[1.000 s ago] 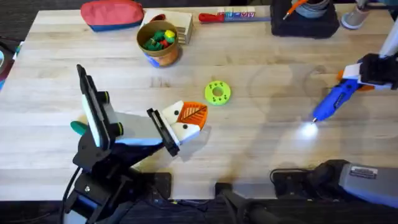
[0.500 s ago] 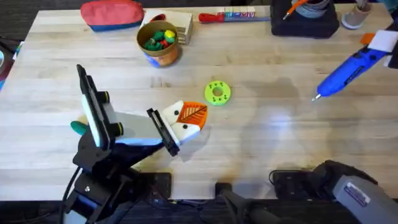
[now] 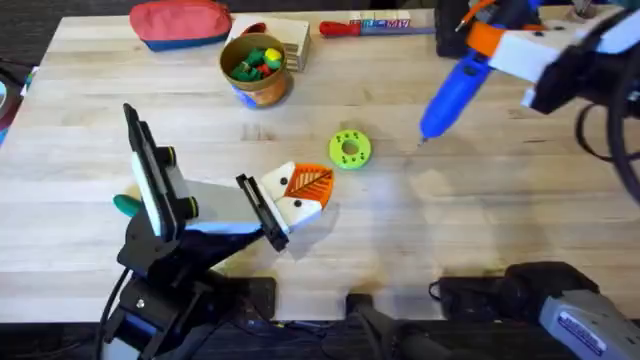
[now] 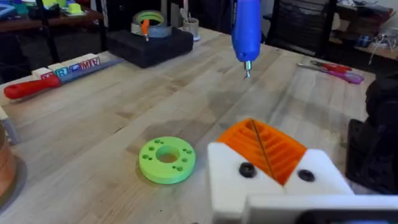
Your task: Pick up the gripper from the table and insert it into the empty holder that is missing its gripper. Then pick up a screw, insert it into the mounting hole, and use the screwdriver to tighten it. Finally, clean up the table by picking up the vegetable and placing it into the bucket.
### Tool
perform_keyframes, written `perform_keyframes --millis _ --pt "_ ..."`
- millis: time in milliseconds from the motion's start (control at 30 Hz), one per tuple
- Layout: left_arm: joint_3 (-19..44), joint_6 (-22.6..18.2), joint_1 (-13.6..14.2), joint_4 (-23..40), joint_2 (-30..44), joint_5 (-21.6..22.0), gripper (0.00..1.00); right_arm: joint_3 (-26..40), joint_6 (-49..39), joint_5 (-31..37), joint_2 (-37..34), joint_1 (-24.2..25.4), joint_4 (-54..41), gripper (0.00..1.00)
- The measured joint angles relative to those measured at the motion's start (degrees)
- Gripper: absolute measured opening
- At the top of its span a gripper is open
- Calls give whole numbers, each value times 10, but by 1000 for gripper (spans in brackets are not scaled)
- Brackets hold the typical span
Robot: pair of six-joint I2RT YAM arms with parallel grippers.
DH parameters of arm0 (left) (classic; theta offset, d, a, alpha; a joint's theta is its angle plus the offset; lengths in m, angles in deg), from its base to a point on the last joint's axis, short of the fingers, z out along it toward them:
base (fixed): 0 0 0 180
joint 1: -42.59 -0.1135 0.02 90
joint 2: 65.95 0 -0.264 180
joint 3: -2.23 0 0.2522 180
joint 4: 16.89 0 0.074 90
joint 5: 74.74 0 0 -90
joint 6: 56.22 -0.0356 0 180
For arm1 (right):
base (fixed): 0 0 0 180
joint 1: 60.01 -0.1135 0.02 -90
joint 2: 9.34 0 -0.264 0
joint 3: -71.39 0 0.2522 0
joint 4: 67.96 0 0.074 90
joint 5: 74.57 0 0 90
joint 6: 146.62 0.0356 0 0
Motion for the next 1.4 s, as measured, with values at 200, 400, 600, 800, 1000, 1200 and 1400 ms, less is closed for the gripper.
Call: perform_keyframes --millis 200,400,600,800,1000,1200,1400 --pt "0 0 0 0 0 0 11 -4 4 -20 -13 -124 110 7" --pt "0 0 0 0 0 0 11 -4 5 -29 -40 -192 165 7" --pt "0 0 0 0 0 0 11 -6 5 -31 -46 -249 238 7" --pt "0 0 0 0 0 0 11 -6 6 -33 -51 -301 324 7" --pt "0 0 0 0 0 0 11 -6 7 -35 -89 -371 376 7" --pt "0 0 0 0 0 0 11 -6 7 -41 -124 -407 386 6" --pt "0 0 0 0 0 0 11 -6 7 -41 -138 -419 405 6"
